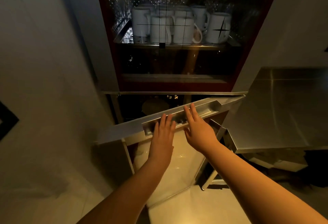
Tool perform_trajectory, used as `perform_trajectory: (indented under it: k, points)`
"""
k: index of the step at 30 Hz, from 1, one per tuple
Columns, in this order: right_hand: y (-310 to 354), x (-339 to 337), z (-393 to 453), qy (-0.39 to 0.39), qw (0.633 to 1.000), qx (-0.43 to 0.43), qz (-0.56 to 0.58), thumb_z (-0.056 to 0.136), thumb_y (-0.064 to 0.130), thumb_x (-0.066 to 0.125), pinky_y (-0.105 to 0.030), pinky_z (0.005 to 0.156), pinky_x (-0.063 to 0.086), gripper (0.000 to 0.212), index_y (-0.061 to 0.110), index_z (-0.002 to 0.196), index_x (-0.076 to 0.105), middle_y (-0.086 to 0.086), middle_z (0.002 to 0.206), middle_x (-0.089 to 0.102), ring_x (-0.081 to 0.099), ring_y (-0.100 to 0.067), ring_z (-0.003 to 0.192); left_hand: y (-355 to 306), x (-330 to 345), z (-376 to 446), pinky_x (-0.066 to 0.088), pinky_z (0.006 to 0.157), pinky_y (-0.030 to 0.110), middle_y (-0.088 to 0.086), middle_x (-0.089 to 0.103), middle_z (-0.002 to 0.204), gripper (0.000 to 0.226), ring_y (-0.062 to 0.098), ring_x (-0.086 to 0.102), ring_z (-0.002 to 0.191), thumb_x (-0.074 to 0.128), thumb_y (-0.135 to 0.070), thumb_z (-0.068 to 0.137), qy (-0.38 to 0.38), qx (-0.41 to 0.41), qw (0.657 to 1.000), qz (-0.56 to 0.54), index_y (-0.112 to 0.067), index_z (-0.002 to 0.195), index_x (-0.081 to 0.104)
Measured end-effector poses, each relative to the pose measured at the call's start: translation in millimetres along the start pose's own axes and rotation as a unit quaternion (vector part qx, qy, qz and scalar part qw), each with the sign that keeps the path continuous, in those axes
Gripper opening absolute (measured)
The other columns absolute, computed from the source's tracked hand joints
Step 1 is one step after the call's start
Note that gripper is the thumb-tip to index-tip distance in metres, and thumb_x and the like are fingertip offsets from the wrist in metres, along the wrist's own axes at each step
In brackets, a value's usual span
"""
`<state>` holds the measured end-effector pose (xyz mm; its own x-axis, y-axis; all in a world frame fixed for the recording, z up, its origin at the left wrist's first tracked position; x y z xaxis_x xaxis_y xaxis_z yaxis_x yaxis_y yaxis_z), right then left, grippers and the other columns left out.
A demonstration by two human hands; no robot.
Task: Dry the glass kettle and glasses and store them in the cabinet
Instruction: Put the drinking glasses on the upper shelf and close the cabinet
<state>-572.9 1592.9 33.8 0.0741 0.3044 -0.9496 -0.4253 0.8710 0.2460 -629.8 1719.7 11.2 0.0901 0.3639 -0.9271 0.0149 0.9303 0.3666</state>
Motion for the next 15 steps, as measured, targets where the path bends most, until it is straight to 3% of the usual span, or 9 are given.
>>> perform_trajectory:
  k: [2,4,7,11,13,15]
  points:
    - [2,3,9,-0.007,1.000,0.000,0.004,0.090,0.023,0.056,-0.016,0.059,0.043,0.087,0.029,0.149,-0.008,0.004,0.156,-0.019,0.058,-0.016,0.101,10,8,11,-0.018,0.106,0.049,0.024,-0.048,0.133,0.090,0.041,-0.043,0.123,0.036,-0.052,0.097,-0.016,-0.006,1.000,-0.016,-0.005,0.139,-0.028]
    - [4,8,17,-0.012,1.000,0.001,0.006,0.089,0.018,0.057,-0.015,0.057,0.042,0.090,0.029,0.149,-0.010,0.005,0.156,-0.021,0.056,-0.015,0.105,18,15,21,-0.017,0.107,0.048,0.021,-0.049,0.134,0.091,0.038,-0.044,0.124,0.037,-0.053,0.097,-0.021,-0.012,0.999,-0.039,-0.007,0.139,-0.029]
    - [3,18,27,-0.008,1.000,-0.009,-0.013,0.088,0.016,0.057,-0.017,0.071,0.048,0.091,0.028,0.149,-0.009,0.005,0.153,-0.030,0.044,-0.019,0.126,28,24,37,-0.016,0.109,0.047,0.018,-0.045,0.139,0.089,0.034,-0.040,0.129,0.036,-0.051,0.097,-0.014,-0.006,0.997,-0.070,-0.008,0.139,-0.030]
    - [1,32,40,0.015,0.998,-0.005,-0.056,0.085,0.009,0.057,-0.025,0.095,0.044,0.091,0.028,0.150,-0.005,0.002,0.151,-0.033,0.019,-0.022,0.141,44,31,56,-0.015,0.112,0.045,0.013,-0.037,0.146,0.086,0.028,-0.032,0.136,0.037,-0.049,0.097,-0.020,0.012,0.994,-0.104,-0.011,0.144,-0.024]
    - [-1,38,46,0.024,0.997,-0.006,-0.078,0.087,0.009,0.054,-0.033,0.113,0.024,0.092,0.027,0.146,-0.014,-0.001,0.153,-0.027,0.001,-0.023,0.145,49,34,66,-0.015,0.112,0.043,0.010,-0.033,0.149,0.084,0.026,-0.030,0.137,0.038,-0.050,0.096,-0.022,0.018,0.992,-0.124,-0.014,0.146,-0.020]
    - [-2,43,53,0.029,0.993,-0.011,-0.110,0.088,0.011,0.051,-0.035,0.115,0.000,0.090,0.025,0.142,-0.021,-0.003,0.155,-0.018,-0.015,-0.019,0.142,54,36,75,-0.016,0.112,0.041,0.008,-0.026,0.154,0.084,0.023,-0.027,0.139,0.040,-0.051,0.095,-0.026,0.024,0.989,-0.143,-0.016,0.148,-0.016]
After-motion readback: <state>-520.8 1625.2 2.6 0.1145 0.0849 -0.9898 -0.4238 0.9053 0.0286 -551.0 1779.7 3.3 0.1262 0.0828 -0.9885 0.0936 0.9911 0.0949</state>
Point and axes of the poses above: each hand's wrist, its own z-axis towards the middle knuckle, its own x-axis out of the palm, y = z × x, the point moved 2 cm from there along z, towards the middle knuckle
